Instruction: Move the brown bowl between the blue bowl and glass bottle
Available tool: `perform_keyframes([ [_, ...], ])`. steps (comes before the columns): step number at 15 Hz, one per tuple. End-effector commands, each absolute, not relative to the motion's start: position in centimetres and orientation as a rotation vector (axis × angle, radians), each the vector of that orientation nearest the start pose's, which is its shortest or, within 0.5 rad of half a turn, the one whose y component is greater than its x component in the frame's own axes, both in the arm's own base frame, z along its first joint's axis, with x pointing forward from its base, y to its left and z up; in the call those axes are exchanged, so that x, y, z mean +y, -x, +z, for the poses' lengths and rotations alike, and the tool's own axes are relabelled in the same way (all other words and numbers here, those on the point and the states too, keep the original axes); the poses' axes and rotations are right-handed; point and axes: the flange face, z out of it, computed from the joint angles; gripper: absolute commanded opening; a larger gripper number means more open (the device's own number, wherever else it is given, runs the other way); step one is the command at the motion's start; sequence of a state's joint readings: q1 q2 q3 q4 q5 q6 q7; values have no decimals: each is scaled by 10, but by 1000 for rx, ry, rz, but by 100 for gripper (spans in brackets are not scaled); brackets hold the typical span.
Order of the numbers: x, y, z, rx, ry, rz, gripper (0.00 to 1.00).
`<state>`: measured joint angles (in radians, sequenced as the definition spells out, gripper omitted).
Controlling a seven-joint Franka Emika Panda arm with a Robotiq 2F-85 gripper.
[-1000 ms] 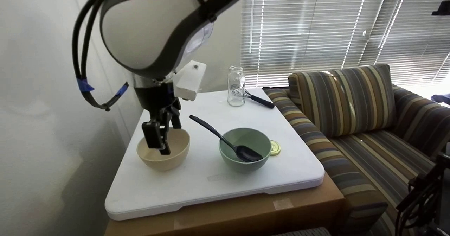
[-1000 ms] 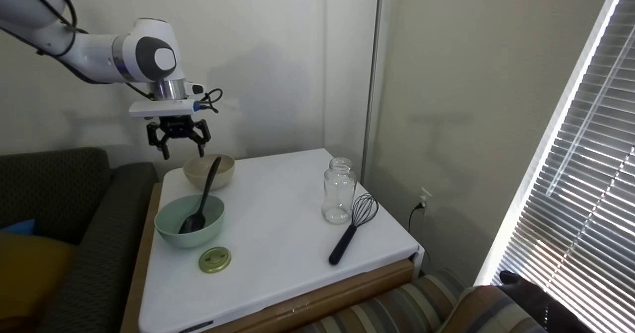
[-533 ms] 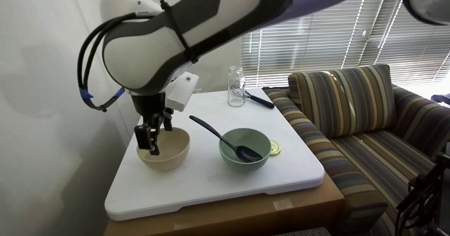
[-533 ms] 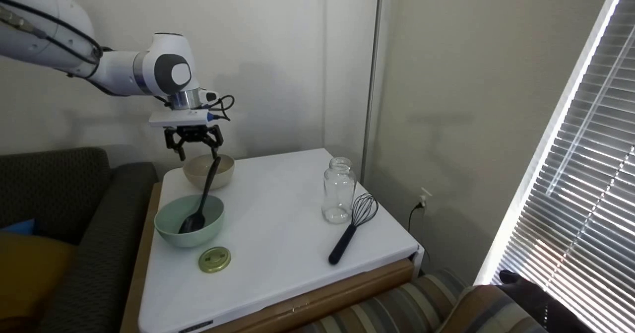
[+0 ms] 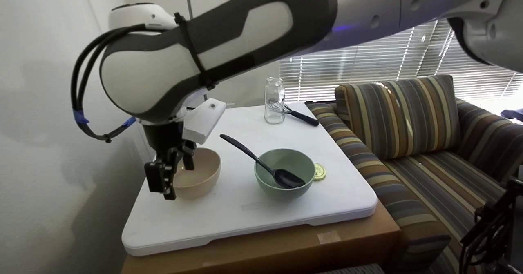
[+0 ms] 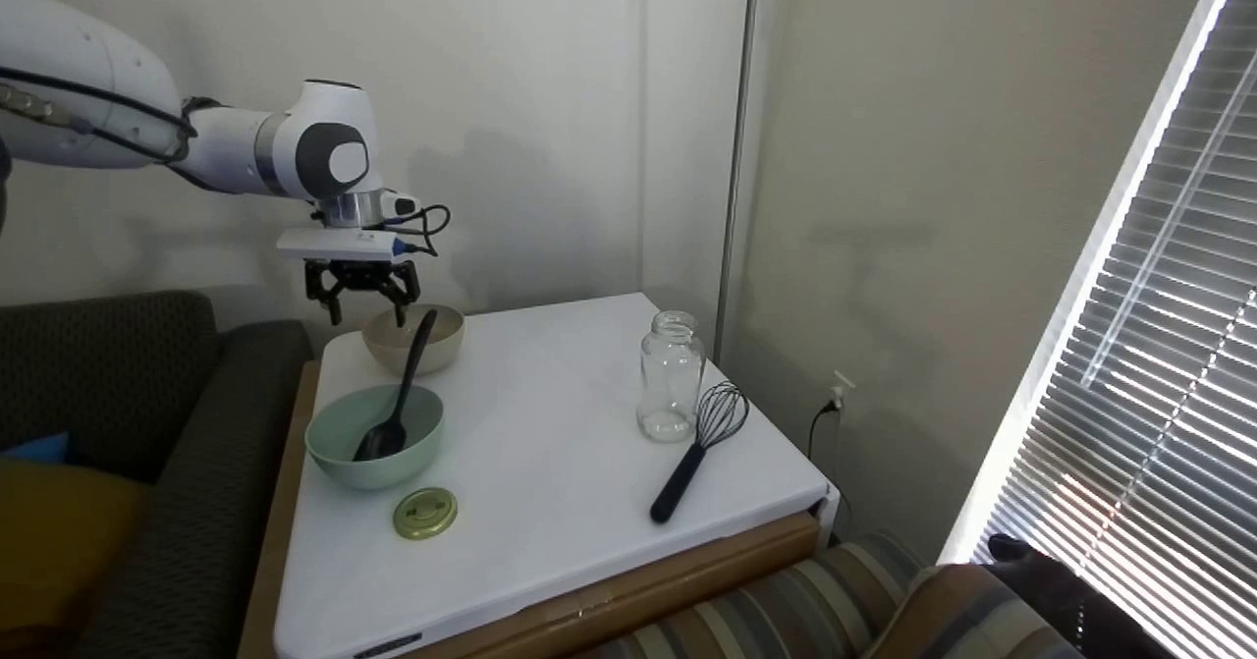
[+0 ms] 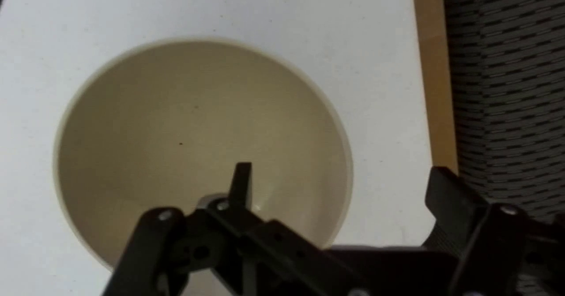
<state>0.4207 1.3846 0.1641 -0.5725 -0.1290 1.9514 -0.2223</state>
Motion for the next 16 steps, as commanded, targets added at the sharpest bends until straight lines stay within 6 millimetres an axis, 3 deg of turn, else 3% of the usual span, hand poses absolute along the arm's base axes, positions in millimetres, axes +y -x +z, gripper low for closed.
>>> perform_keyframes([
  [1, 377, -705, 141, -1126, 2865, 49, 100],
  [7, 367, -706, 117, -1115, 2923, 50, 100],
  [8, 365, -707, 115, -1110, 2928, 45, 75],
  [10, 364, -707, 112, -1110, 2933, 48, 68],
  [16, 369, -708, 127, -1159, 2924, 32, 26],
])
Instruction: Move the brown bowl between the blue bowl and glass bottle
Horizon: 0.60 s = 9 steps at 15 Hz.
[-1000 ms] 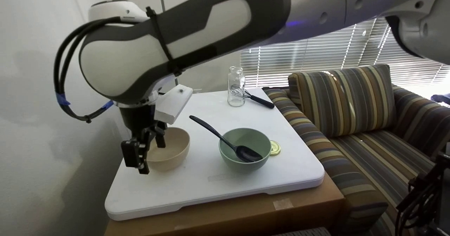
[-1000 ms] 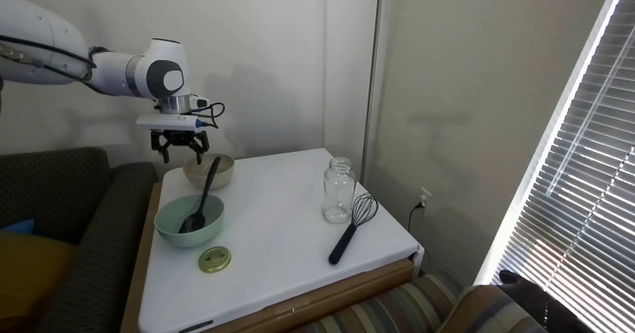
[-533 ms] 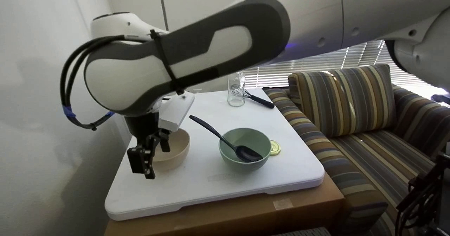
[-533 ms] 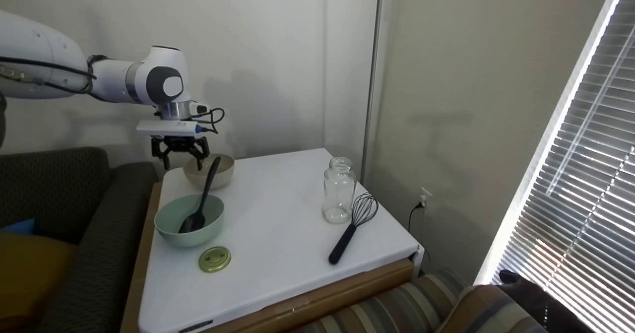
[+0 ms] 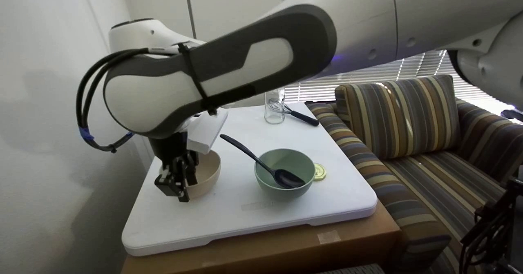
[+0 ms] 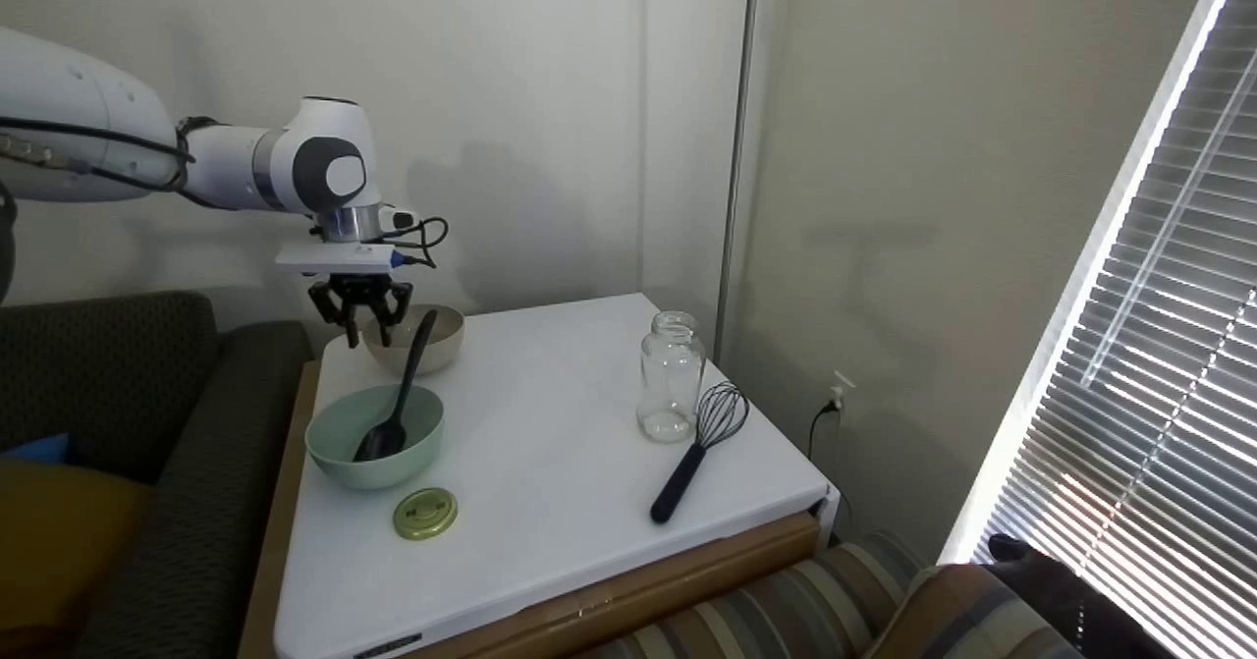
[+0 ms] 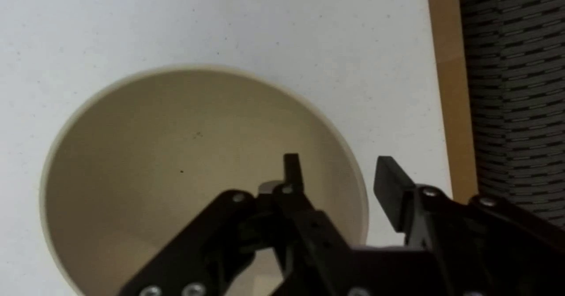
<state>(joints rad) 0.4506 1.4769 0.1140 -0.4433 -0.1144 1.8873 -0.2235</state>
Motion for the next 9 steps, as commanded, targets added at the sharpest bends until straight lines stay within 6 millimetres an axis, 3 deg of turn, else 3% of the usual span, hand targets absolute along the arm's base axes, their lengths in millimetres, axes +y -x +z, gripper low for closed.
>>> perform_keyframes([
  [1, 371, -708, 132, -1172, 2917, 22, 17],
  [4, 380, -709, 155, -1237, 2895, -28, 0],
  [7, 390, -711, 178, -1295, 2866, -89, 0],
  [9, 392, -711, 183, -1315, 2860, -102, 1],
])
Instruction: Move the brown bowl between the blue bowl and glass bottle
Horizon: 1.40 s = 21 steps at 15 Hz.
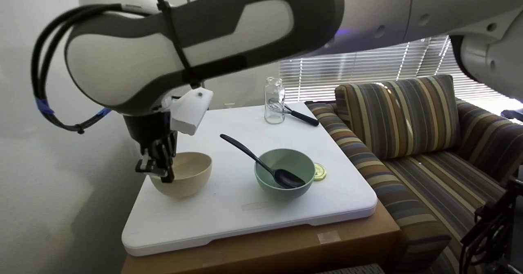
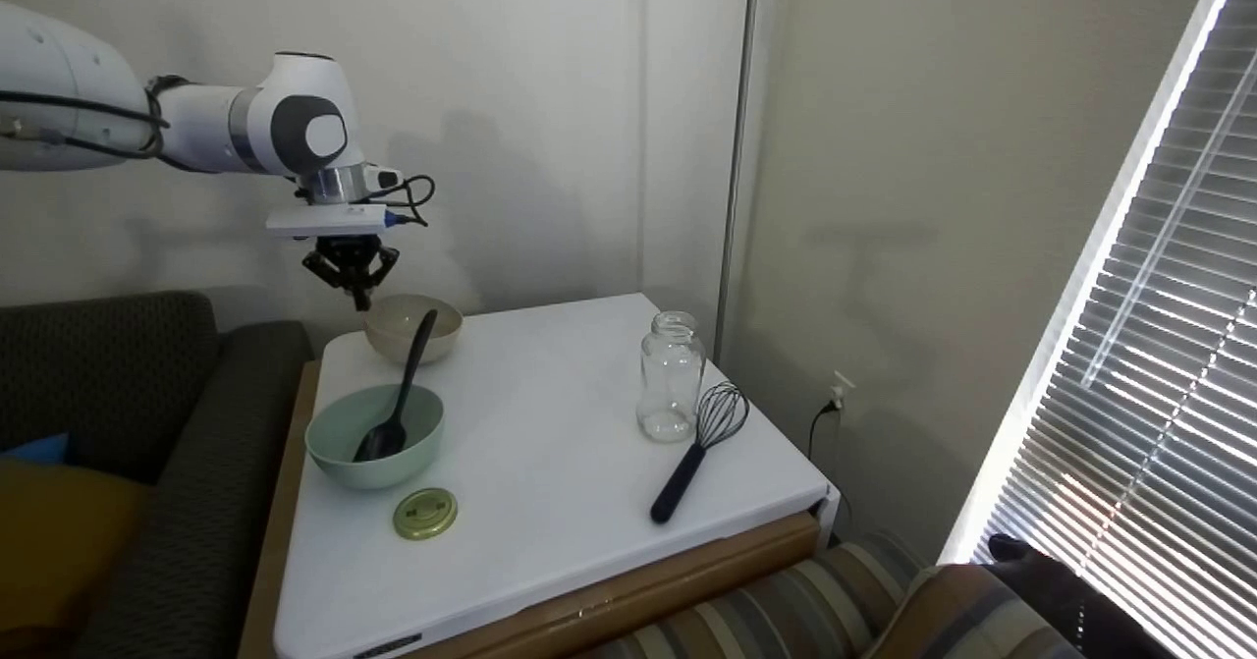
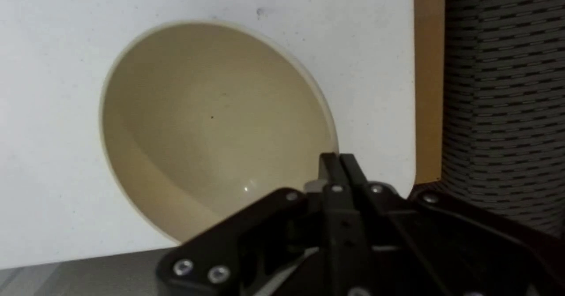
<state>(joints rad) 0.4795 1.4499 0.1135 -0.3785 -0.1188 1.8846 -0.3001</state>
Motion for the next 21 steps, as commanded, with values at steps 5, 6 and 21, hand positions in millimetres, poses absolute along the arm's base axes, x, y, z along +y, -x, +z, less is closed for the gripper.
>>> perform_keyframes([
  [5, 389, -716, 191, -1350, 2863, -132, 1],
  [6, 388, -716, 191, -1352, 2864, -132, 1],
  [21, 363, -717, 138, -1255, 2900, -28, 50],
])
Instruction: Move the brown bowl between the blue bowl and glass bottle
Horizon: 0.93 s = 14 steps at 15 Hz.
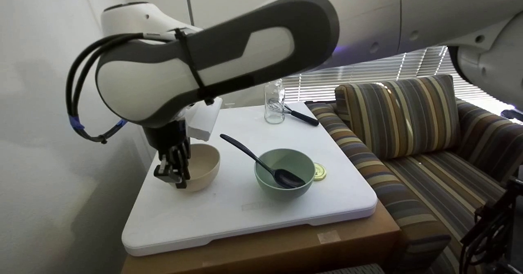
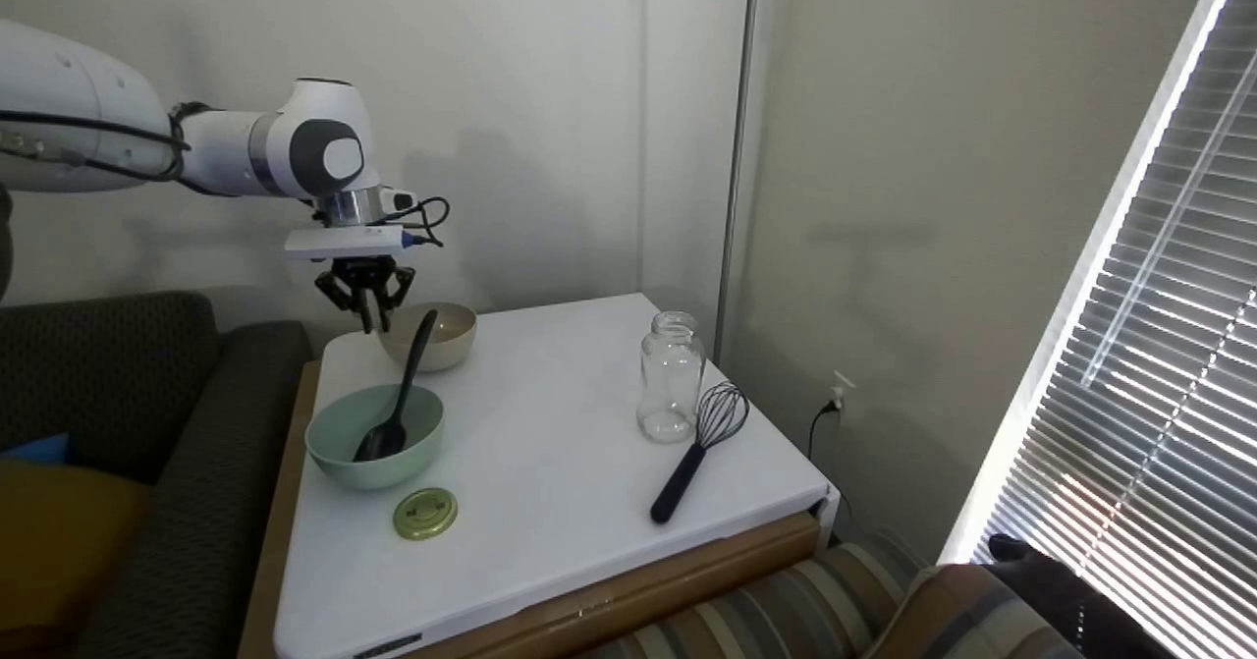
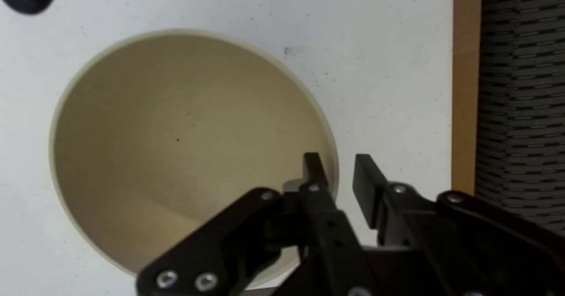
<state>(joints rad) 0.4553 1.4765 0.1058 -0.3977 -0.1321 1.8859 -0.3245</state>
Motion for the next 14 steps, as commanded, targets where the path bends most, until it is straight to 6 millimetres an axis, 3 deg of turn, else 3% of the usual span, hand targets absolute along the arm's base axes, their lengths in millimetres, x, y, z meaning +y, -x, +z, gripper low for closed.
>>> perform_keyframes([
  [1, 362, -717, 139, -1251, 2900, -26, 56],
  [2, 361, -717, 139, -1250, 2900, -26, 63],
  [3, 361, -718, 139, -1249, 2899, -28, 19],
  [5, 358, -718, 138, -1239, 2900, -24, 22],
  [9, 353, -720, 133, -1219, 2907, -12, 0],
  [14, 349, -722, 133, -1205, 2914, -12, 1],
])
